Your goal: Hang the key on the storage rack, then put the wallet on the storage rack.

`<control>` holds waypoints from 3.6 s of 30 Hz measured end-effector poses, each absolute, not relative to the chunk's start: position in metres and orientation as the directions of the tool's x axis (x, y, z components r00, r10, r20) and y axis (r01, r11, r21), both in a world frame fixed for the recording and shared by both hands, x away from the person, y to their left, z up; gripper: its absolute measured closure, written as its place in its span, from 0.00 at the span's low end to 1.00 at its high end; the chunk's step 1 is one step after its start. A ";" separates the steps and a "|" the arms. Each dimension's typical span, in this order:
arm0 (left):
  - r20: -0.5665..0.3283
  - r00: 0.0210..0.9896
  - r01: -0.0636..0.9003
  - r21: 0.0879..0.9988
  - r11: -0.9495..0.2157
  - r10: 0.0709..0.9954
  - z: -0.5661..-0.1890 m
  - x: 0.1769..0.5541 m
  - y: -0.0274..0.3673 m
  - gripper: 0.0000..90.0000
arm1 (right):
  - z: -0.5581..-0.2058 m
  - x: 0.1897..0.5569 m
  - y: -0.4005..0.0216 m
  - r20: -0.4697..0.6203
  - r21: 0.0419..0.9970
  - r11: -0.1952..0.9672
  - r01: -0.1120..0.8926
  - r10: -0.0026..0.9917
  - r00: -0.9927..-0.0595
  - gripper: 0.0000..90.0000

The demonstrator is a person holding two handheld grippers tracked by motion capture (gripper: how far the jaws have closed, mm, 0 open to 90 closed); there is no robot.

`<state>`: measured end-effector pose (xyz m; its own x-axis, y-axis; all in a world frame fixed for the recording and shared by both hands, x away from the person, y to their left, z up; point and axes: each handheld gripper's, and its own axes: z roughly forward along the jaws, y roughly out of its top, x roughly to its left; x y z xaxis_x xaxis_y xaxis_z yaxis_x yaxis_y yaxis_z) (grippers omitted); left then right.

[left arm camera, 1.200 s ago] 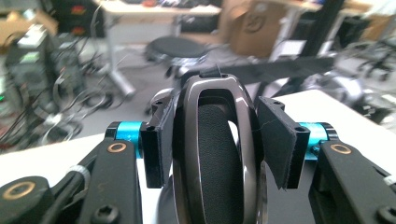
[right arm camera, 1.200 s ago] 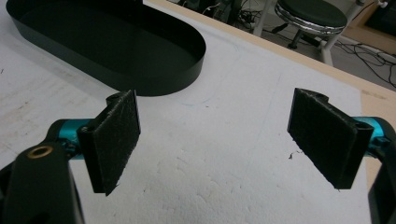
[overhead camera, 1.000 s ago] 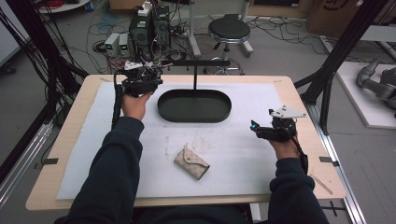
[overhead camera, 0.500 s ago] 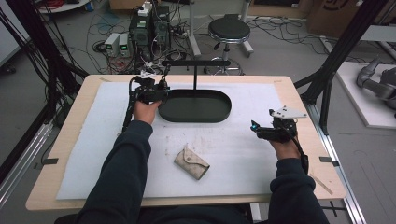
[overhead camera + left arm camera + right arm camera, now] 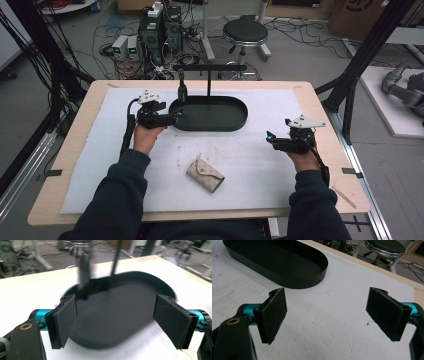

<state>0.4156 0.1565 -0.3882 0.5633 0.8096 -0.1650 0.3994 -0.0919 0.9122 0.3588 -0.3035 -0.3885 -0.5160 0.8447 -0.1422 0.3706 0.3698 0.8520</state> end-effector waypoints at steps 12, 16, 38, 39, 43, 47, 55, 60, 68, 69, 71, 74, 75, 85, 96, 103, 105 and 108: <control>-0.047 0.592 0.239 0.964 -0.120 0.805 -0.397 0.368 0.204 0.21 | -0.393 0.360 -0.288 -0.114 0.850 0.373 0.374 0.821 -0.560 0.19; -0.084 0.573 0.237 0.969 -0.067 0.815 -0.398 0.367 0.225 0.21 | -0.396 0.359 -0.281 -0.092 0.848 0.374 0.376 0.802 -0.590 0.19; -0.083 0.518 0.248 0.967 -0.057 0.851 -0.402 0.364 0.245 0.21 | -0.402 0.344 -0.235 -0.054 0.857 0.381 0.346 0.735 -0.676 0.19; -0.082 0.521 0.245 0.968 -0.057 0.850 -0.402 0.364 0.244 0.21 | -0.403 0.343 -0.232 -0.052 0.855 0.386 0.347 0.729 -0.682 0.19; -0.080 0.526 0.240 0.969 -0.058 0.846 -0.401 0.363 0.241 0.21 | -0.407 0.339 -0.218 -0.044 0.852 0.394 0.346 0.711 -0.702 0.19; -0.084 0.518 0.234 0.971 -0.047 0.851 -0.401 0.362 0.242 0.21 | -0.410 0.331 -0.203 -0.048 0.849 0.410 0.333 0.689 -0.724 0.19; -0.103 0.500 0.253 0.967 -0.032 0.860 -0.403 0.365 0.247 0.21 | -0.418 0.324 -0.176 -0.015 0.828 0.437 0.352 0.645 -0.764 0.19; -0.108 0.496 0.261 0.965 -0.030 0.862 -0.404 0.366 0.247 0.21 | -0.424 0.314 -0.156 0.007 0.812 0.464 0.353 0.598 -0.801 0.19; -0.118 0.487 0.274 0.961 -0.023 0.865 -0.405 0.366 0.249 0.21 | -0.437 0.303 -0.127 0.021 0.769 0.542 0.340 0.509 -0.860 0.19; -0.118 0.485 0.277 0.961 -0.024 0.866 -0.405 0.367 0.249 0.21 | -0.439 0.302 -0.124 0.026 0.763 0.550 0.340 0.500 -0.866 0.19; -0.120 0.485 0.282 0.959 -0.026 0.866 -0.406 0.367 0.250 0.22 | -0.443 0.301 -0.120 0.021 0.739 0.582 0.339 0.483 -0.875 0.19; -0.124 0.479 0.284 0.958 -0.020 0.869 -0.406 0.367 0.249 0.22 | -0.448 0.302 -0.117 0.000 0.699 0.629 0.340 0.476 -0.879 0.28; -0.125 0.478 0.284 0.959 -0.019 0.869 -0.406 0.367 0.250 0.22 | -0.447 0.304 -0.118 0.000 0.696 0.632 0.342 0.476 -0.879 0.32; -0.124 0.480 0.288 0.957 -0.022 0.869 -0.407 0.367 0.249 0.22 | -0.443 0.328 -0.151 -0.043 0.695 0.582 0.421 0.619 -0.784 0.37; -0.122 0.485 0.290 0.956 -0.028 0.866 -0.407 0.367 0.248 0.22 | -0.448 0.329 -0.150 -0.076 0.680 0.614 0.402 0.603 -0.794 0.37; -0.129 0.483 0.294 0.956 -0.021 0.866 -0.408 0.367 0.248 0.22 | -0.440 0.334 -0.153 -0.095 0.682 0.614 0.396 0.612 -0.785 0.44; -0.126 0.485 0.293 0.956 -0.025 0.865 -0.408 0.368 0.248 0.22 | -0.435 0.340 -0.157 -0.086 0.705 0.588 0.396 0.626 -0.775 0.44; -0.125 0.485 0.293 0.956 -0.027 0.865 -0.408 0.368 0.247 0.22 | -0.426 0.351 -0.163 -0.087 0.739 0.549 0.391 0.653 -0.753 0.45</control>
